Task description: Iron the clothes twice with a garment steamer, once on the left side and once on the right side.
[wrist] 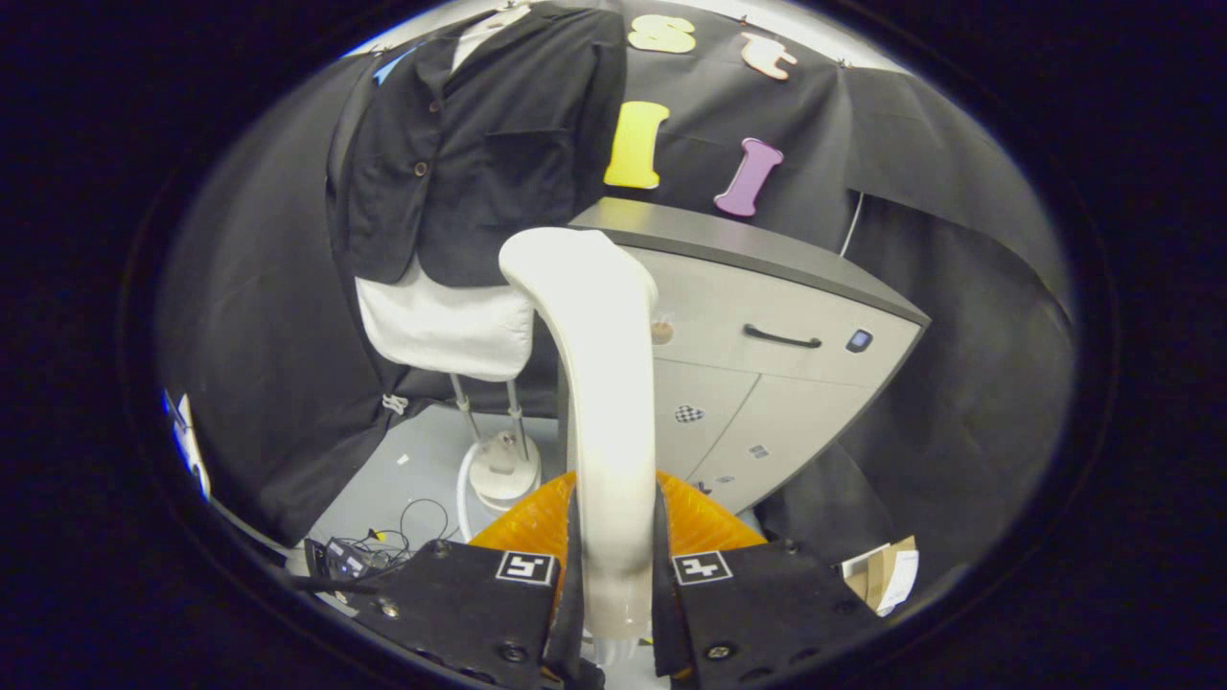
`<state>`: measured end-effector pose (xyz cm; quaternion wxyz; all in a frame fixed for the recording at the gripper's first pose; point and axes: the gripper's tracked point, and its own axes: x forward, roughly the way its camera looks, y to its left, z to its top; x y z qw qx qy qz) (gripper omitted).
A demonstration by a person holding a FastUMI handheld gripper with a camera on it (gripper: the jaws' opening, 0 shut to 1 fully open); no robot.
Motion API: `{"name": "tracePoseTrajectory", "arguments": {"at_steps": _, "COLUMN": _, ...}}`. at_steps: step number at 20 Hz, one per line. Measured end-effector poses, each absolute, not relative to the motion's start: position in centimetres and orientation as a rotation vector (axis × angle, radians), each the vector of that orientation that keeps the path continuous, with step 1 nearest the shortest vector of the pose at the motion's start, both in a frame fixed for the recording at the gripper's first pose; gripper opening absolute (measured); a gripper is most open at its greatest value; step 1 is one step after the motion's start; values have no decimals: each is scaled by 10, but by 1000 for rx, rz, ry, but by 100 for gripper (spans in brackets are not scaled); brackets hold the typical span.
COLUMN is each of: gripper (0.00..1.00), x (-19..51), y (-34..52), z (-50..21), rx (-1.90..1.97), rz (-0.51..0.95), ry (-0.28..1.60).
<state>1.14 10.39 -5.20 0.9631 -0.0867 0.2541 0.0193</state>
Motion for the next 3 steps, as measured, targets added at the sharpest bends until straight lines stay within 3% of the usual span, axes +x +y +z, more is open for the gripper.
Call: {"name": "tracePoseTrajectory", "arguments": {"at_steps": 3, "gripper": 31, "x": -1, "y": 76, "z": -50, "rx": -159, "rz": 21, "ry": 520}}
